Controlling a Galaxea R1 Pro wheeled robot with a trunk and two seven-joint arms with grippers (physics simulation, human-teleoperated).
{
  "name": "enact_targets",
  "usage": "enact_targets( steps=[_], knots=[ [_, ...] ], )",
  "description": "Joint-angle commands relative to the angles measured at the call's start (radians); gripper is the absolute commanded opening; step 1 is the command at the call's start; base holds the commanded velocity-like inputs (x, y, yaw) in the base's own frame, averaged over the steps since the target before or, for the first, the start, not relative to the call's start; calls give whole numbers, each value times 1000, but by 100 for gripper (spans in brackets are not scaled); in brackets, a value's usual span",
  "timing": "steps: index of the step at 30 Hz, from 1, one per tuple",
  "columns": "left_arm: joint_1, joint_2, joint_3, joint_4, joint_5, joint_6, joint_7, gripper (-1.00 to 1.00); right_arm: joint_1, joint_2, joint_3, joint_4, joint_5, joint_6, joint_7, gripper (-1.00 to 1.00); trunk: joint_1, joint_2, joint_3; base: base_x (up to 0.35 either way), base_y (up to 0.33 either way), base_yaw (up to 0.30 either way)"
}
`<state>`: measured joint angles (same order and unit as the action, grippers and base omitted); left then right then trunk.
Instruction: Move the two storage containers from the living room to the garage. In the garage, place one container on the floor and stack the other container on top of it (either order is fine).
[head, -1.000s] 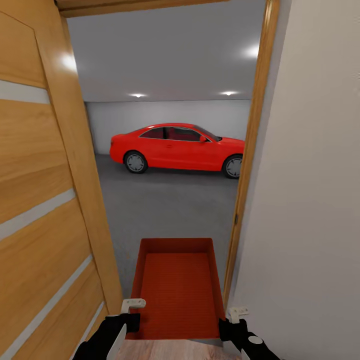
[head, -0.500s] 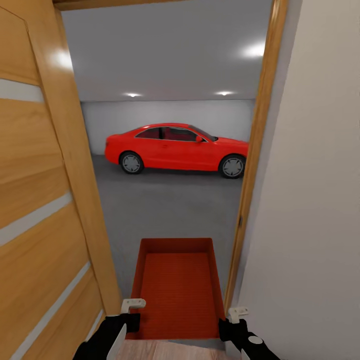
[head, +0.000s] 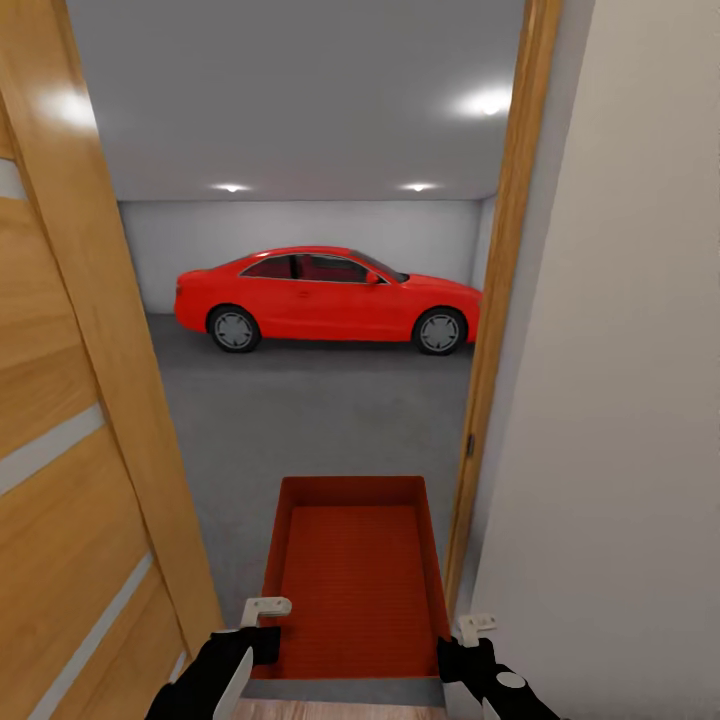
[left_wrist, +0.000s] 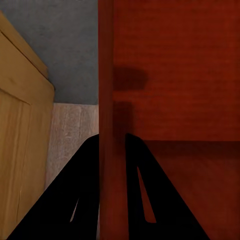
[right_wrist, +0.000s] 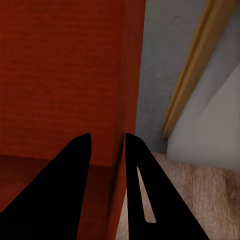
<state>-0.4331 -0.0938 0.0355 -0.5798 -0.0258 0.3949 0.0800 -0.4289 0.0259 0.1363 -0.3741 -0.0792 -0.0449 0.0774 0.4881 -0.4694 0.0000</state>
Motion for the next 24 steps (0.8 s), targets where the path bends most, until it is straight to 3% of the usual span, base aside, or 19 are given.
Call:
enact_targets(
  steps=[1,24],
  knots=[
    [-1,-1,38,-2,-25,7,6,-100,1,-1,46,-2,9,-4,4,-100,0,-1,0,7,5,-13],
    [-1,-2,38,-2,-25,7,6,-100,1,0,48,-2,9,-4,4,-100,0,-1,0,0,0,-23]
  ],
)
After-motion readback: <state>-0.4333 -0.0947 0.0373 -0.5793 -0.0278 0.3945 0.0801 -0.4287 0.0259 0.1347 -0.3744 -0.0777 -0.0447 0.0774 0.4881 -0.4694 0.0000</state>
